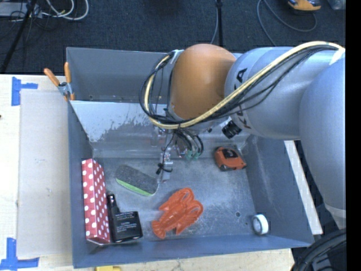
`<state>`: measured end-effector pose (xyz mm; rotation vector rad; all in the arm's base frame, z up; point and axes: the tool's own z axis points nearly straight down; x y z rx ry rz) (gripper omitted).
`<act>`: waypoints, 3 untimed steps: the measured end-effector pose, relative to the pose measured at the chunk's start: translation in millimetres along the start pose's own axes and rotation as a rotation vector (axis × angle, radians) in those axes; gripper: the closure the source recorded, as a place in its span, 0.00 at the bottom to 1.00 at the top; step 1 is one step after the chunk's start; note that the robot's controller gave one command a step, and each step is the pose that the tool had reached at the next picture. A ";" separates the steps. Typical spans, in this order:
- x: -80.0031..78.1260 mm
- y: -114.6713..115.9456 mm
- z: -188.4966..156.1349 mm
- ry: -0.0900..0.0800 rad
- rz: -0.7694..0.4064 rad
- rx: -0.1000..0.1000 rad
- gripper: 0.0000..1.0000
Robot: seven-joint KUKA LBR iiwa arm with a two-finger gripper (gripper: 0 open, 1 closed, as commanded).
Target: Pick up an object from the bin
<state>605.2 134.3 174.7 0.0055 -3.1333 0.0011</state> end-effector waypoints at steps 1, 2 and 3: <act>-1.5 -0.6 -5.1 -0.007 0.003 -0.001 0.00; 9.8 -11.6 26.7 -0.009 -0.092 -0.001 0.00; 39.3 -30.3 71.3 -0.007 -0.321 0.000 0.00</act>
Offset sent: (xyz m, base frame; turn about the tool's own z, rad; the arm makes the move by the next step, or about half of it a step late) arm -0.0390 -0.0415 -0.1047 -0.2990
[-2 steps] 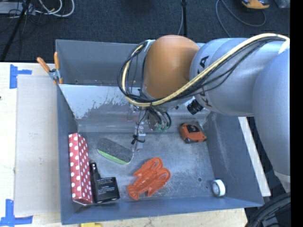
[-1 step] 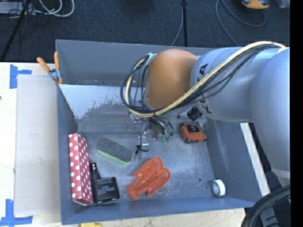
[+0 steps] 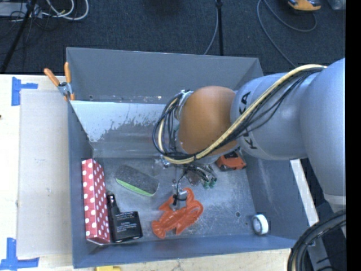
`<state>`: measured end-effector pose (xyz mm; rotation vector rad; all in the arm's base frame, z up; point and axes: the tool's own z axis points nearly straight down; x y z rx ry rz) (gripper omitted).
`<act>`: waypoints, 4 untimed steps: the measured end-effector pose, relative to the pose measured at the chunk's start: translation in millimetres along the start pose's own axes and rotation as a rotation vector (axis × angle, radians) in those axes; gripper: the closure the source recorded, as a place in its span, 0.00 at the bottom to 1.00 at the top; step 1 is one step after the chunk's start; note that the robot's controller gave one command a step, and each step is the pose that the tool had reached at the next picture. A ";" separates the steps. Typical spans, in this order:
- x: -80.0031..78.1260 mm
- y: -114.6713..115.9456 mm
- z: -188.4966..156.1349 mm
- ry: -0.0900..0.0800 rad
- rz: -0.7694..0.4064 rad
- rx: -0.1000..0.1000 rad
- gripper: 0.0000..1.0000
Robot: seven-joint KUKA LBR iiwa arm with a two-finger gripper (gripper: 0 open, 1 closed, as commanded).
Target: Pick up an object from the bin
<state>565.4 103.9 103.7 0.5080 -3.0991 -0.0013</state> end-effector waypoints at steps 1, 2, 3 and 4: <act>4.6 -25.4 17.6 0.001 -0.091 -0.001 0.00; 12.8 -39.3 22.2 0.001 0.123 0.000 0.00; 33.9 -48.1 26.0 0.003 -0.275 -0.004 1.00; 33.9 -48.2 26.0 0.003 -0.274 -0.004 1.00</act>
Offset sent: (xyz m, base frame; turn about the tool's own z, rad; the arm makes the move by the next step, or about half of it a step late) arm -0.0176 -0.0744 -0.0337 -0.1546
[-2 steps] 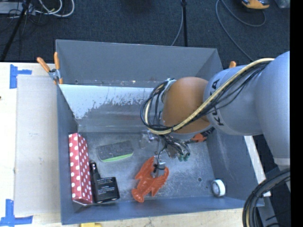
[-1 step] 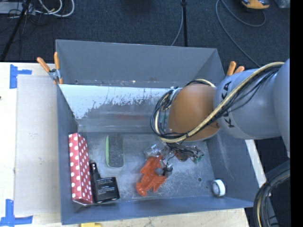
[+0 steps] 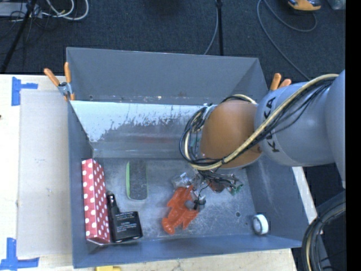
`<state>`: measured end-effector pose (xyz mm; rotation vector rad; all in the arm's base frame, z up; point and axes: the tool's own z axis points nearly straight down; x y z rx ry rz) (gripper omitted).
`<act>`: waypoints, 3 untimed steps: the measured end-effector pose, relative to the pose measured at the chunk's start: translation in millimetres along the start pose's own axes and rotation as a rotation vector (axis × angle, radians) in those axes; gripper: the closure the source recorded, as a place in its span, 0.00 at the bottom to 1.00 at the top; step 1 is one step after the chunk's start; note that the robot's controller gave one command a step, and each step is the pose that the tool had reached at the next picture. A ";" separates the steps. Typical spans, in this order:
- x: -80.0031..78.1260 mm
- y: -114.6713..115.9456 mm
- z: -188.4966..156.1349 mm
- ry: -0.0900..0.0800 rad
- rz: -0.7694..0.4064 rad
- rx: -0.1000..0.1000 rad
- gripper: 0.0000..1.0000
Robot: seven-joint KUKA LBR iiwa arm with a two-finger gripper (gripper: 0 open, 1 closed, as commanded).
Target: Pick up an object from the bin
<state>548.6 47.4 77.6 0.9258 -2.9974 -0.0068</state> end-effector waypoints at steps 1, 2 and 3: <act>4.9 -5.3 -133.7 -0.001 -0.020 0.000 1.00; 5.4 -5.6 -133.3 0.000 -0.017 -0.001 1.00; 5.4 -5.6 -133.2 0.000 -0.016 -0.001 1.00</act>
Offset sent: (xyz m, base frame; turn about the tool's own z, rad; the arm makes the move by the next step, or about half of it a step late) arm 0.0000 0.0000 0.0000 0.0000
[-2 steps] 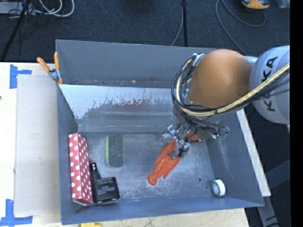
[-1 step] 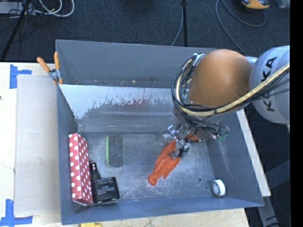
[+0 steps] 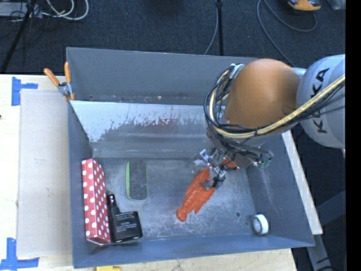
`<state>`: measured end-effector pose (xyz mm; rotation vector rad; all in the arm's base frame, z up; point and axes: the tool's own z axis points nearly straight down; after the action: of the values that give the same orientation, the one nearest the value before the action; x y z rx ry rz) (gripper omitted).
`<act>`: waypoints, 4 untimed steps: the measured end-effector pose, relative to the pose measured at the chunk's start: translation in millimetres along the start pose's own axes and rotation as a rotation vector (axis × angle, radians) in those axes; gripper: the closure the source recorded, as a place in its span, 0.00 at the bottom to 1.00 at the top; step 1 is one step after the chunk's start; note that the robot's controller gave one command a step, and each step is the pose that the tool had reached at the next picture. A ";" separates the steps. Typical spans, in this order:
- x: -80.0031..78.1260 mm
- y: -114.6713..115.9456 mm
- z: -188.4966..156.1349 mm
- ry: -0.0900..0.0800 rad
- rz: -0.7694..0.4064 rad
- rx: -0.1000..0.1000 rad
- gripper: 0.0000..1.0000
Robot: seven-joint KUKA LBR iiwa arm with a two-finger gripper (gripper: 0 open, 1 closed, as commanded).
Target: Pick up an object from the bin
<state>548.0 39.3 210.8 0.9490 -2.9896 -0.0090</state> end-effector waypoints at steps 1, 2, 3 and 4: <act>0.1 -0.1 0.0 0.000 0.001 0.000 1.00; 0.1 -0.1 0.1 0.000 0.002 0.000 1.00; 0.1 -0.1 0.1 0.000 0.004 0.000 1.00; 0.2 -0.3 0.1 0.000 0.005 0.000 1.00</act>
Offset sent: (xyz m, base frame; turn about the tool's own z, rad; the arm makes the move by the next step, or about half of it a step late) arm 0.0000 0.0000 0.0000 0.0000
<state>548.0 39.0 210.7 0.9421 -2.9914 -0.0092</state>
